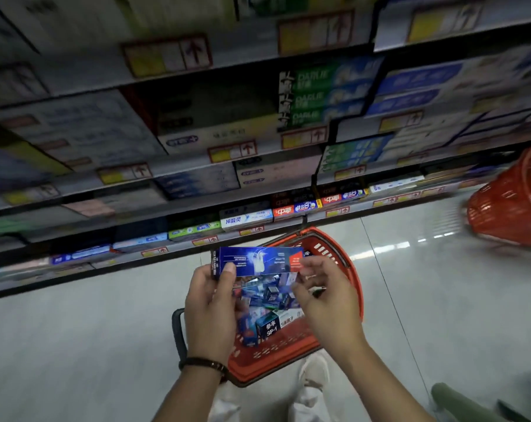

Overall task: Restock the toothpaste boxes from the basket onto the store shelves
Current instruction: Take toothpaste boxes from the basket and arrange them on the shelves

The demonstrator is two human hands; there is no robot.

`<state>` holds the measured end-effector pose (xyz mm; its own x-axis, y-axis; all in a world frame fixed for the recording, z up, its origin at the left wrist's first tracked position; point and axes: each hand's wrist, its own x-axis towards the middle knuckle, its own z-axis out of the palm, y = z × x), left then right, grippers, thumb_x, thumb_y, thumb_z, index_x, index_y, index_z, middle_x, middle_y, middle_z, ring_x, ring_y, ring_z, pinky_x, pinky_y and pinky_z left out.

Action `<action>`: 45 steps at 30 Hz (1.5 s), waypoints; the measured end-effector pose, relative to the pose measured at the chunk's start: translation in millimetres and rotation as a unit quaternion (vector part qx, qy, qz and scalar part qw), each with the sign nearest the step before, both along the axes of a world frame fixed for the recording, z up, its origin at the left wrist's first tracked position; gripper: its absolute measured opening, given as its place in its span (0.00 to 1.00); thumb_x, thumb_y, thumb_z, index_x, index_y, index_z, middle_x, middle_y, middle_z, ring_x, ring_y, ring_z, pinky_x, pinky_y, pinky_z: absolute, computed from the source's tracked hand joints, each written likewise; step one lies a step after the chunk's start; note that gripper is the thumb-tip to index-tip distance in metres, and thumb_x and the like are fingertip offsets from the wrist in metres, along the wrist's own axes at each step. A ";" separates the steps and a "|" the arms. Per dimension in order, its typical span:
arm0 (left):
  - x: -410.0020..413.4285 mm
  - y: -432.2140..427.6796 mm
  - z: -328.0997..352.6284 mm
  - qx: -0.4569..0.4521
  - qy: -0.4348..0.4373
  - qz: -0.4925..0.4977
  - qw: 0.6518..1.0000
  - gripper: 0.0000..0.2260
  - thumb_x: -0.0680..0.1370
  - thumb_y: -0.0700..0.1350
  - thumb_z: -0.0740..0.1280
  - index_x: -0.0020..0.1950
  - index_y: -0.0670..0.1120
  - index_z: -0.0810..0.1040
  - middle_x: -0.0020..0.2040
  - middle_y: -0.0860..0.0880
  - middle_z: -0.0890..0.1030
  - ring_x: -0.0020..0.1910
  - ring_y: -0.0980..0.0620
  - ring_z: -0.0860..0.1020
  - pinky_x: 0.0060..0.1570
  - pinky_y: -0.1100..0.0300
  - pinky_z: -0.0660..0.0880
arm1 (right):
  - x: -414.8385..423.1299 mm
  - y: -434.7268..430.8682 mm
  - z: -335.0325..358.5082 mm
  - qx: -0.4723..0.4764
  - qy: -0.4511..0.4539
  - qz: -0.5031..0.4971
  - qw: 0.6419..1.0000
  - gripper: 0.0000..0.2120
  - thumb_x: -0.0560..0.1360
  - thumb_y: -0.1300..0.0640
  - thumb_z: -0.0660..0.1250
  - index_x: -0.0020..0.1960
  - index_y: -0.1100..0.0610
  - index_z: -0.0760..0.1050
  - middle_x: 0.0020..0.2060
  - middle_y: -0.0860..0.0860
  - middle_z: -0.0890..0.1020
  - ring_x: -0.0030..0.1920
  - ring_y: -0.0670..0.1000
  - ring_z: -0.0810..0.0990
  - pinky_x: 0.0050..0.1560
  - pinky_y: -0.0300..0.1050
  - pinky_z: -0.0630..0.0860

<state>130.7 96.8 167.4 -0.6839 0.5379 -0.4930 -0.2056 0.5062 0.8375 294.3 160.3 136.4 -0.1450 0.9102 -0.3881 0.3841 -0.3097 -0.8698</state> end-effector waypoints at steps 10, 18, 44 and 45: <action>-27.8 17.8 161.2 0.085 -0.052 -0.006 0.995 0.05 0.83 0.55 0.68 0.49 0.57 0.80 0.43 0.61 0.85 0.31 0.44 0.80 0.43 0.47 0.77 | 1.2 35.2 145.3 0.085 0.028 -0.025 0.996 0.30 0.72 0.63 0.81 0.63 0.36 0.75 0.55 0.36 0.81 0.47 0.45 0.85 0.45 0.41 0.82; -39.0 3.9 248.9 0.126 -0.084 -0.029 0.988 0.17 0.78 0.58 0.69 0.55 0.45 0.78 0.47 0.50 0.85 0.29 0.46 0.77 0.36 0.53 0.72 | -3.6 39.8 246.9 0.105 0.106 0.028 0.988 0.31 0.73 0.65 0.80 0.65 0.37 0.77 0.54 0.37 0.85 0.50 0.45 0.86 0.47 0.41 0.84; -51.3 -18.2 424.1 0.293 -0.036 -0.107 0.950 0.22 0.76 0.53 0.70 0.70 0.62 0.75 0.55 0.44 0.87 0.34 0.41 0.80 0.46 0.45 0.80 | 17.1 34.0 451.9 0.212 0.144 0.082 0.963 0.28 0.72 0.66 0.80 0.67 0.47 0.79 0.55 0.45 0.88 0.53 0.49 0.88 0.53 0.44 0.85; -51.8 -18.7 426.9 0.296 -0.031 -0.112 0.948 0.22 0.76 0.52 0.70 0.70 0.63 0.75 0.55 0.44 0.87 0.34 0.40 0.80 0.46 0.45 0.80 | 17.2 33.6 455.2 0.208 0.149 0.078 0.964 0.28 0.72 0.67 0.80 0.66 0.47 0.80 0.55 0.46 0.88 0.53 0.50 0.88 0.53 0.45 0.85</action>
